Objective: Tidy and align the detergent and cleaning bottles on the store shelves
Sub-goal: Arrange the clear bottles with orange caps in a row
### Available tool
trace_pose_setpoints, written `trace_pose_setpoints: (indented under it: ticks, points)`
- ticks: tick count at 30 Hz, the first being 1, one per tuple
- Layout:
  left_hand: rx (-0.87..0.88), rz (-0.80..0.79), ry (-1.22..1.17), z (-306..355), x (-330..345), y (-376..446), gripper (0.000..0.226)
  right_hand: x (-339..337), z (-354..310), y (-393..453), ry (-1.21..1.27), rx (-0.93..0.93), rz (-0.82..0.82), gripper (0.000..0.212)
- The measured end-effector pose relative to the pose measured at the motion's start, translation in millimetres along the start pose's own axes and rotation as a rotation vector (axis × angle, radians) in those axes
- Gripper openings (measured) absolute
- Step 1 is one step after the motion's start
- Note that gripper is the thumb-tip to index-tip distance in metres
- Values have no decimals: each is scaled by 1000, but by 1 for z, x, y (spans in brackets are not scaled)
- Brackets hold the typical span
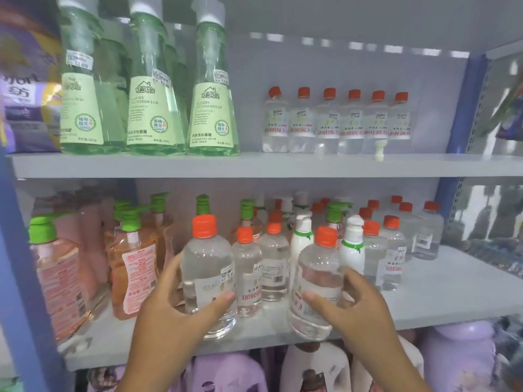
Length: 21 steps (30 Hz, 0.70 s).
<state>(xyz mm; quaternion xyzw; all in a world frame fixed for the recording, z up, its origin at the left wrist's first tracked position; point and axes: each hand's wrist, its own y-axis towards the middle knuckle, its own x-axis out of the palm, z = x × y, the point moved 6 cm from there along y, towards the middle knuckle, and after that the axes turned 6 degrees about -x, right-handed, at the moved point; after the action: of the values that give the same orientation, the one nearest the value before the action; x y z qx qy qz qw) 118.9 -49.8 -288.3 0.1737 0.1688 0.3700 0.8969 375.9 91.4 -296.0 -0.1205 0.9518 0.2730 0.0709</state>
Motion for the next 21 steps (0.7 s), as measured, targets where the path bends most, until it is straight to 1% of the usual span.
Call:
trace_pose_setpoints:
  ticks: [2,3,5,7,9,11,12,13,14,16,17,19,21]
  points:
    - [30,34,-1,40,10,-13,97,-28,-15,-1,70,-21,-59,61]
    - [46,49,-8,62,17,-18,95,-44,-25,-1,95,-40,-97,65]
    - [93,60,-1,108,36,-26,85,-78,-49,1,120,-66,-178,70]
    - [131,45,-23,151,58,-27,74,-117,-75,12,167,-84,-223,67]
    - [168,21,-43,190,79,-19,68,-155,-105,30,158,-148,-236,62]
    - [217,32,-16,226,96,-4,74,-186,-139,53,154,-246,-256,63]
    - [235,44,-14,241,103,5,79,-199,-155,66,151,-296,-247,61]
    - [253,58,-5,255,108,17,79,-211,-170,80,146,-345,-224,59]
    - [271,75,22,269,113,30,73,-221,-182,96,137,-384,-198,55]
    - [284,108,109,288,120,59,61,-229,-200,133,122,-407,-179,51]
    - [268,115,147,292,123,76,61,-227,-205,153,112,-399,-185,52]
    - [190,118,207,292,130,108,63,-215,-204,194,86,-345,-190,48]
    - [97,93,225,279,137,138,56,-193,-192,228,49,-288,-199,41]
